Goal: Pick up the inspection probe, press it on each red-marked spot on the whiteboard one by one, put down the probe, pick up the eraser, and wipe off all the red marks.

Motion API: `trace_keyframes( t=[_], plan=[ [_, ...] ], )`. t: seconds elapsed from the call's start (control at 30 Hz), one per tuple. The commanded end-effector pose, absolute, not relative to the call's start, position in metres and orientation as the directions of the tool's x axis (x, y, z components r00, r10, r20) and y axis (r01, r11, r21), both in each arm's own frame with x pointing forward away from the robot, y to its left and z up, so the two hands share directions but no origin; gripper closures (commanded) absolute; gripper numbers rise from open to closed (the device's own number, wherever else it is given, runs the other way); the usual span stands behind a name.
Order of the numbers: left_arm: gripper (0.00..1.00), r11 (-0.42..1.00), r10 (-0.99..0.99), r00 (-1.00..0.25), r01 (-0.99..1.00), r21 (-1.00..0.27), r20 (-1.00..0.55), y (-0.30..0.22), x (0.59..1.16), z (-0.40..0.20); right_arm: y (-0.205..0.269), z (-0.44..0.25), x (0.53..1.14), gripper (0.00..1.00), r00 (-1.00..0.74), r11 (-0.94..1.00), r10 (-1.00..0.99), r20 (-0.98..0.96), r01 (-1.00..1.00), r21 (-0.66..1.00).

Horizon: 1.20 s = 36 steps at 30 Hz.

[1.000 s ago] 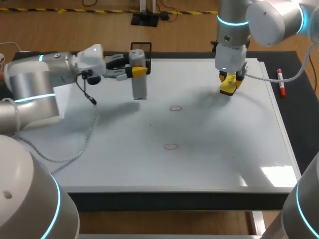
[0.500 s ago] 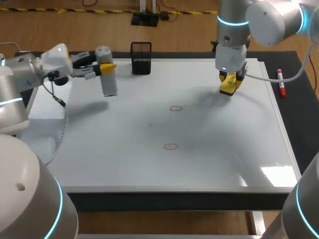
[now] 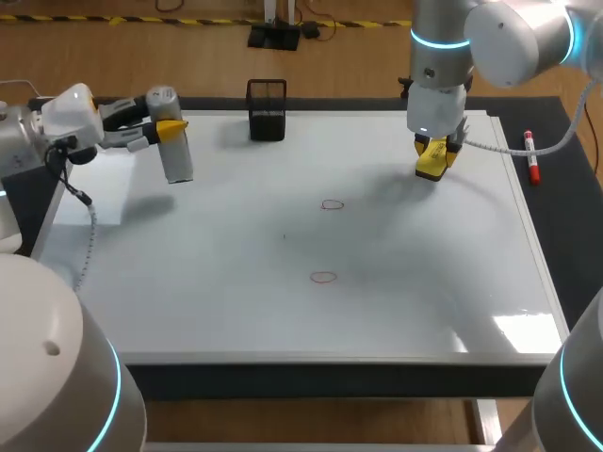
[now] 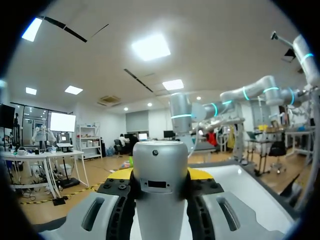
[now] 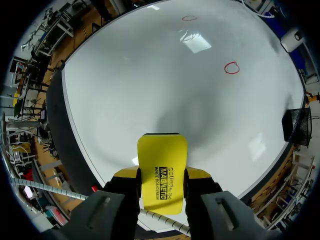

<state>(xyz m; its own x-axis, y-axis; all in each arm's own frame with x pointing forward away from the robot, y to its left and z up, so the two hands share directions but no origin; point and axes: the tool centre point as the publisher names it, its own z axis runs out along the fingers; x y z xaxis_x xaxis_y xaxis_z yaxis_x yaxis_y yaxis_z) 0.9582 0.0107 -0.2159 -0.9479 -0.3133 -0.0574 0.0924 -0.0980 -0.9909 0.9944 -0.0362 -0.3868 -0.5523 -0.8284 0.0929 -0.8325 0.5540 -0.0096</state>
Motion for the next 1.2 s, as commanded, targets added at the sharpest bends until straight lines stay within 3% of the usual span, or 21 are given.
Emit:
trace_keyframes(
  t=[0.03, 0.73, 1.2],
  plan=[
    [1.00, -0.097, -0.313, -0.948, 0.092, -0.991, -0.057, 0.011, 0.958, -0.214, -0.022, -0.384, 0.991, 1.00, -0.520, 0.520, -0.848, 0.105, -0.854, -0.028],
    [1.00, -0.097, -0.313, -0.948, 0.092, -0.991, -0.057, 0.011, 0.958, -0.214, 0.114, -0.378, 0.947, 1.00, -0.255, 0.254, -0.964, 0.071, -0.967, -0.029],
    [1.00, -0.097, -0.313, -0.948, 0.092, -0.991, -0.057, 0.011, 0.958, -0.214, 0.169, -0.389, 0.918, 1.00, -0.126, 0.125, -0.991, 0.040, -0.992, -0.013]
  ],
)
